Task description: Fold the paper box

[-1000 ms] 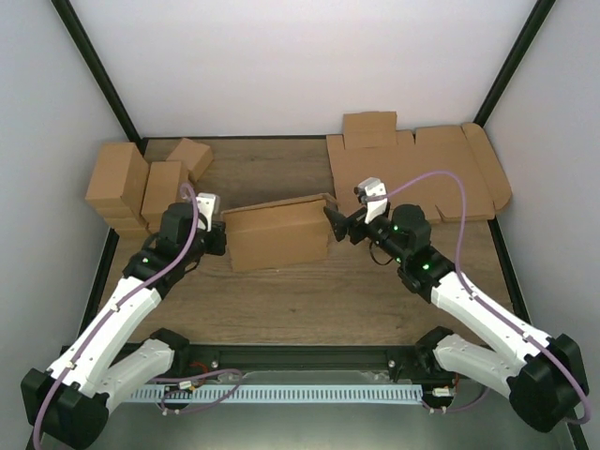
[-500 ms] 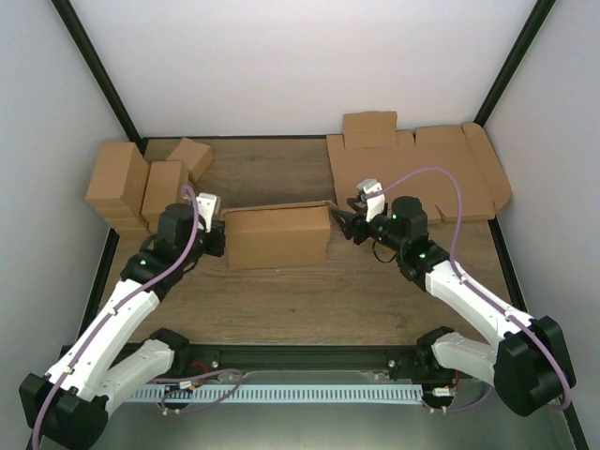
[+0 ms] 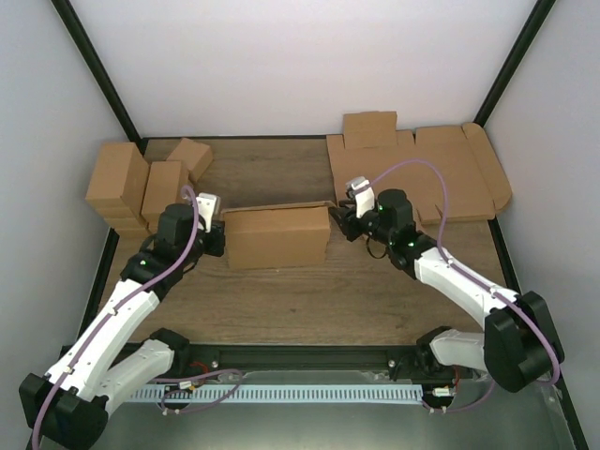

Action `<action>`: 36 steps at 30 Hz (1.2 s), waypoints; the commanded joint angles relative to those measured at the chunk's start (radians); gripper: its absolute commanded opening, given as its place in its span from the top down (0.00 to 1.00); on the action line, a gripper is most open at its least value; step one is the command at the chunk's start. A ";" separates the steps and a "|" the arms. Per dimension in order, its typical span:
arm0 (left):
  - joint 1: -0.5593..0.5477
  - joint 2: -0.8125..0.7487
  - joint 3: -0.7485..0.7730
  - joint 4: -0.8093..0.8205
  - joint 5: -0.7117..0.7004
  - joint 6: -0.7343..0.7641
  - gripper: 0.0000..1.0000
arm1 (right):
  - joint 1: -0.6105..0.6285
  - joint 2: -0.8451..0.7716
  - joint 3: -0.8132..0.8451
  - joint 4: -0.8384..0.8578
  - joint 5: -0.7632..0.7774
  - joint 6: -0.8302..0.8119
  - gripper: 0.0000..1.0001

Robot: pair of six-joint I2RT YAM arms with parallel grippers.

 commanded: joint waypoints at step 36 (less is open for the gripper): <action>-0.003 -0.063 -0.088 0.065 -0.041 -0.273 0.57 | 0.191 0.042 0.324 -0.527 0.226 0.148 0.80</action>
